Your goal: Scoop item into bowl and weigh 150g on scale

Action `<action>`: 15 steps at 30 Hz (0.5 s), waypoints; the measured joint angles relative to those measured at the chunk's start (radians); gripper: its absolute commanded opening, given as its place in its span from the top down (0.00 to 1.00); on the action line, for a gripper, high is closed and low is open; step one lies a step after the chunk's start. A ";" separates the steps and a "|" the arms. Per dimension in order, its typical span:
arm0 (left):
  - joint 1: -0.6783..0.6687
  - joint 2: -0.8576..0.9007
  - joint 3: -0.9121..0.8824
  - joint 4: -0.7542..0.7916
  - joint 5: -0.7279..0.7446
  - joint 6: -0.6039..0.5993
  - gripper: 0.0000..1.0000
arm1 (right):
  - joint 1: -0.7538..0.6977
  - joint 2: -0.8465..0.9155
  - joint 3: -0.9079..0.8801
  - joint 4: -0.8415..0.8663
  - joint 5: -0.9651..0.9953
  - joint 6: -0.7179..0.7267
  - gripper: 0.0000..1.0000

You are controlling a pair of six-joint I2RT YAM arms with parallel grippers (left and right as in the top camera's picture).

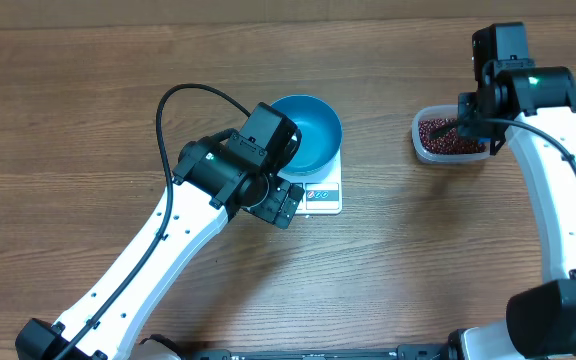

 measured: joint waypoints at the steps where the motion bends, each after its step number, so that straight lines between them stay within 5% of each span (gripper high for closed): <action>1: 0.000 0.000 0.000 0.000 0.000 0.000 0.00 | 0.000 0.007 0.000 0.001 0.003 -0.008 0.96; 15: 0.000 0.000 0.000 0.000 0.000 0.000 0.00 | 0.000 0.127 0.050 -0.009 0.002 -0.087 0.97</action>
